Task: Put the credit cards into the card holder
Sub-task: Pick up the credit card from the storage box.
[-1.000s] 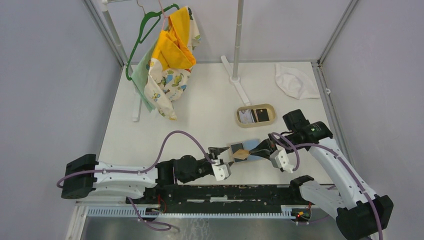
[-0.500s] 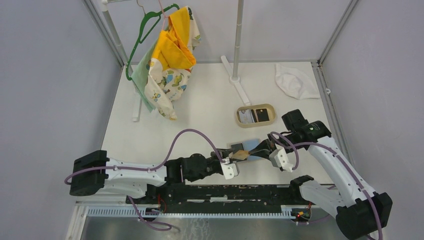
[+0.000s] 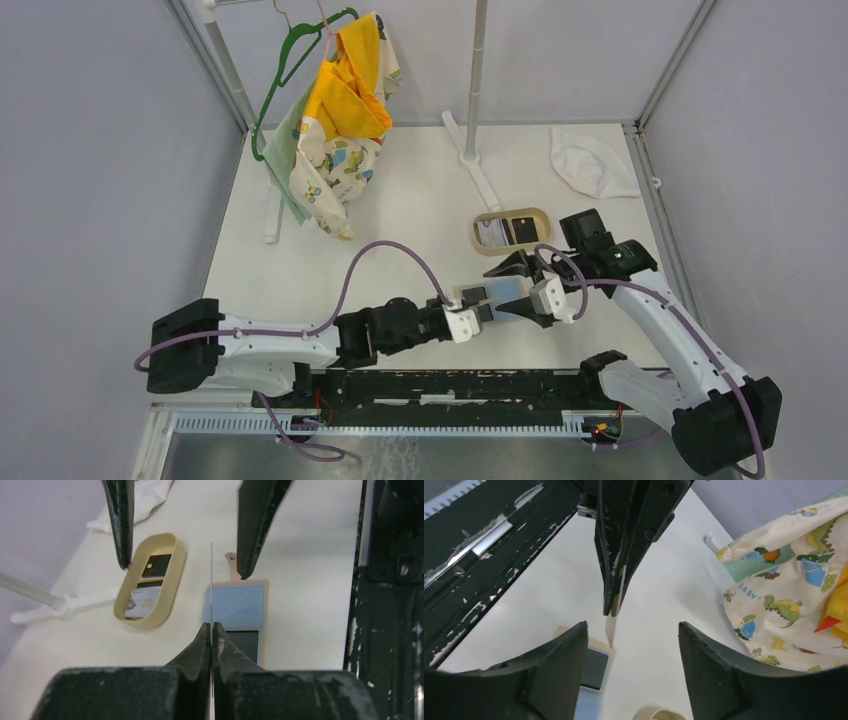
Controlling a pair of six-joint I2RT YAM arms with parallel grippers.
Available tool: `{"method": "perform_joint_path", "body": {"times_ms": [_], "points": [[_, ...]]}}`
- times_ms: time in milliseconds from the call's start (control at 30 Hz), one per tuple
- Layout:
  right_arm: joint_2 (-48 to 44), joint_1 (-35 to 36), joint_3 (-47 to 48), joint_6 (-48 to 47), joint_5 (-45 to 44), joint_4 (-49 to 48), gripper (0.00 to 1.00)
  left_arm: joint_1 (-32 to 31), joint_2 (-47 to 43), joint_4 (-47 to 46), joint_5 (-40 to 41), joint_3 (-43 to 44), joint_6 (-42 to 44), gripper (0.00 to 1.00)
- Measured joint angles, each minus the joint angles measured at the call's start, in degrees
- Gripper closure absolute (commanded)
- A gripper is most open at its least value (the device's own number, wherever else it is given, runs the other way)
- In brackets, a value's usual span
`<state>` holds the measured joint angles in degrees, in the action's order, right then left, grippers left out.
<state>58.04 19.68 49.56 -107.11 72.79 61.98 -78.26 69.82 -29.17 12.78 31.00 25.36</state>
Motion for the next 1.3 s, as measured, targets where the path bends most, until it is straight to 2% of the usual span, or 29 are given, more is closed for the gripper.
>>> {"method": "perform_joint_path", "body": {"times_ms": [100,167,267,333,500,633,767,867,1200,1300], "points": [[-1.09,0.09,-2.05,20.92,-1.66,-16.9,0.06,5.18,-3.13,-1.16,-3.34,-1.86,-8.72,0.98],[-2.01,0.09,-4.96,35.43,-4.9,-28.98,0.05,12.11,-6.56,-3.02,-6.67,-4.57,-17.97,0.98],[-0.07,0.09,-6.6,52.09,-8.52,-39.74,0.02,20.65,-9.35,-5.46,-9.33,-7.65,-32.92,0.98],[3.26,0.09,-6.51,60.76,-8.68,-45.24,0.02,24.02,-9.42,-5.55,-10.73,-8.15,-43.08,0.98],[9.55,0.09,-8.85,80.67,-8.87,-58.49,0.02,27.34,-7.93,-5.38,-13.46,-8.09,-65.72,0.98],[12.07,0.2,-10.19,92.19,-8.55,-65.02,0.02,28.02,-6.71,-4.2,-13.14,-8.02,-80.67,0.98],[14.16,0.61,-10.86,102.62,-7.72,-71.89,0.02,28.04,-6.71,-3.32,-11.52,-7.65,-88.76,0.98],[15.5,1.33,-11.78,109.22,-7.08,-76.02,0.02,28.04,-6.71,-3.08,-10.25,-6.73,-91.08,0.98],[17.49,3.91,-13.18,123.91,-6.12,-85.26,0.07,28.04,-4.79,-4.48,-10.19,-5.14,-92.41,0.98],[17.49,3.96,-13.2,126.57,-5.73,-87.45,0.13,28.04,-3.63,-4.96,-10.49,-5.11,-92.39,0.98]]}}
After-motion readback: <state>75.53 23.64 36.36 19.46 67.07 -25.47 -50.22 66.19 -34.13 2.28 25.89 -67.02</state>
